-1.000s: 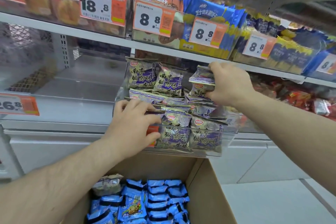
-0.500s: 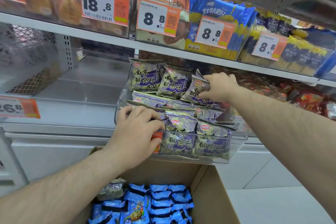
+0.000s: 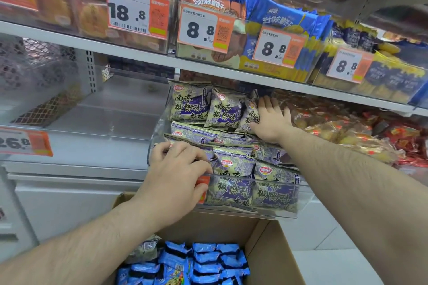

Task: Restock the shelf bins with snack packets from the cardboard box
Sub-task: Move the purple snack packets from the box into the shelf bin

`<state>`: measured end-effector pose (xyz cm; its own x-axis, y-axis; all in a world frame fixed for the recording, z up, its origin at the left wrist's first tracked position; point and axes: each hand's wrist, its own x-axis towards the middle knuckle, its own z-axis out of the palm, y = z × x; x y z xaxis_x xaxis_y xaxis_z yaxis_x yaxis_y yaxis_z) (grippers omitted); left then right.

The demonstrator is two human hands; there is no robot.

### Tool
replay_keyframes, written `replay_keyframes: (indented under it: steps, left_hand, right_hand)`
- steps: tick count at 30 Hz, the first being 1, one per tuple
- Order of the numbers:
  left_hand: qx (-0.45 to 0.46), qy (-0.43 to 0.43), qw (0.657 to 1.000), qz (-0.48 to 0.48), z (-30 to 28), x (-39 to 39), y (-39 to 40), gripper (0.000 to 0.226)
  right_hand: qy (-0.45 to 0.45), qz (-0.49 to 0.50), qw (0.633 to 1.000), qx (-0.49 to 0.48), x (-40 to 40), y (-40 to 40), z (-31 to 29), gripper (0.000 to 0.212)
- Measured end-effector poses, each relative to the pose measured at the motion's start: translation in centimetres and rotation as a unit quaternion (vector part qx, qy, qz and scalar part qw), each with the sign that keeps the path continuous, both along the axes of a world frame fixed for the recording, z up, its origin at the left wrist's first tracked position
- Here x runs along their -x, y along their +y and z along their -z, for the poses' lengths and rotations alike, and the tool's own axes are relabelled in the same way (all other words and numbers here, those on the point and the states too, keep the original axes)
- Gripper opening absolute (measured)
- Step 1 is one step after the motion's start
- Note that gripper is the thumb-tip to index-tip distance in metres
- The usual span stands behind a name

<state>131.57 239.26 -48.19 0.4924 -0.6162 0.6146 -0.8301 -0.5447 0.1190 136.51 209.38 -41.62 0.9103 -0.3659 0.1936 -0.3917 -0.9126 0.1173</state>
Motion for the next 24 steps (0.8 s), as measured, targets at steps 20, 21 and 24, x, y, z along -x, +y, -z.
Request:
replay_keyframes:
  steps: [20, 21, 24]
  left_hand:
    - [0.061, 0.002, 0.998, 0.034, -0.9, 1.1, 0.6, 0.037]
    - [0.073, -0.008, 0.996, 0.042, -1.0, 1.2, 0.6, 0.035]
    - [0.108, -0.017, 0.990, 0.091, -0.7, 1.9, 1.2, 0.021]
  right_hand:
    - [-0.105, -0.053, 0.992, 0.038, 6.6, 5.4, -0.2, 0.083]
    - [-0.121, -0.064, 0.990, 0.022, 7.1, 6.2, -0.1, 0.080]
    - [-0.228, -0.122, 0.966, -0.022, 8.7, 9.3, 0.7, 0.058]
